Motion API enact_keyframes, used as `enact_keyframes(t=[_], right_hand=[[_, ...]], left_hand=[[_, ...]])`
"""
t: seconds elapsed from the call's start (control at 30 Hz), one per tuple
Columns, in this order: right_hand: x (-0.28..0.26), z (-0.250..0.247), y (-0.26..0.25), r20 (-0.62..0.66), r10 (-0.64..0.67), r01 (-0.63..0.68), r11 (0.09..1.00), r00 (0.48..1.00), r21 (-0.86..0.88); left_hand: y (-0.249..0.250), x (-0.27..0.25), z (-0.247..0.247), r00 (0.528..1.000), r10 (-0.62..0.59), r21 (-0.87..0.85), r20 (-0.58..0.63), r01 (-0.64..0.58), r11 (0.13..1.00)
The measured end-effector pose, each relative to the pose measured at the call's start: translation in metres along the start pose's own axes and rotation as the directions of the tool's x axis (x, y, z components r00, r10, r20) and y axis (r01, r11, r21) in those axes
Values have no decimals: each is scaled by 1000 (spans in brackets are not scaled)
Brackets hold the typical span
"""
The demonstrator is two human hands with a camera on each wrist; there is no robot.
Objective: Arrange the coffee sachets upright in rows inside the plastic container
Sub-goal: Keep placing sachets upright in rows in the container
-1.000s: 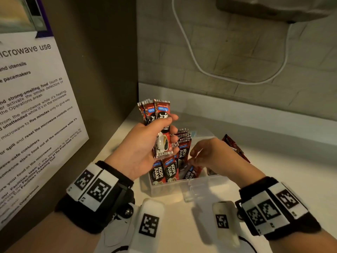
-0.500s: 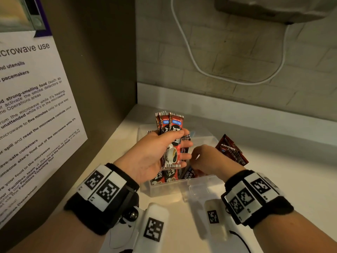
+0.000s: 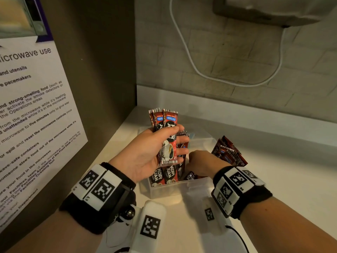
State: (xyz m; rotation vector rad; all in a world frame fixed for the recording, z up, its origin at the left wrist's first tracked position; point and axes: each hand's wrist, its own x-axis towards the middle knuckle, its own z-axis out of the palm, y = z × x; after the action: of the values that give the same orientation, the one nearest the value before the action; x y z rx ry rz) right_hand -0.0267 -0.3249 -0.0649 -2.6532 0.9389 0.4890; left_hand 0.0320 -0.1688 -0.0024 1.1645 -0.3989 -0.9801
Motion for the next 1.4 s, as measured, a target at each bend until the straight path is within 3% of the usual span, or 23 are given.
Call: enact_keyframes(t=[0.13, 0.2, 0.37, 0.5, 0.7, 0.87, 1.07, 1.13, 1.23, 1.4], right_hand=[[-6, -5, 1, -108, 18, -11, 998, 994, 67], [-8, -8, 4, -147, 41, -12, 981, 988, 195], [-18, -14, 15, -285, 111, 36, 884, 952, 465], [-30, -17, 23, -304, 163, 95, 723, 939, 684], [-43, -21, 27, -376, 107, 220, 654, 920, 724], [-56, -27, 26, -408, 19, 334, 542, 913, 771], [-67, -43, 29, -444, -79, 374, 680, 892, 631], [-70, -49, 33, -517, -73, 381, 764, 853, 521], [-74, -56, 36, -601, -39, 384, 802, 798, 458], [-70, -57, 34, -504, -116, 352, 844, 856, 404]], left_hand=[[2, -1, 0, 1000, 6, -2, 0, -6, 1000], [2, -2, 0, 1000, 8, -3, -3, -8, 1000], [4, -3, 0, 1000, 19, -1, -17, -19, 1000], [6, -3, 0, 999, 34, -12, -25, -34, 999], [7, -2, 0, 997, 64, -14, -47, -65, 998], [4, -1, -1, 997, 62, -18, -52, -63, 998], [4, 4, -2, 996, 78, -31, -51, -80, 996], [4, 6, -4, 994, 87, -44, -59, -90, 995], [6, 10, -8, 990, 112, -48, -84, -117, 992], [8, 13, -15, 985, 142, -70, -102, -149, 986]])
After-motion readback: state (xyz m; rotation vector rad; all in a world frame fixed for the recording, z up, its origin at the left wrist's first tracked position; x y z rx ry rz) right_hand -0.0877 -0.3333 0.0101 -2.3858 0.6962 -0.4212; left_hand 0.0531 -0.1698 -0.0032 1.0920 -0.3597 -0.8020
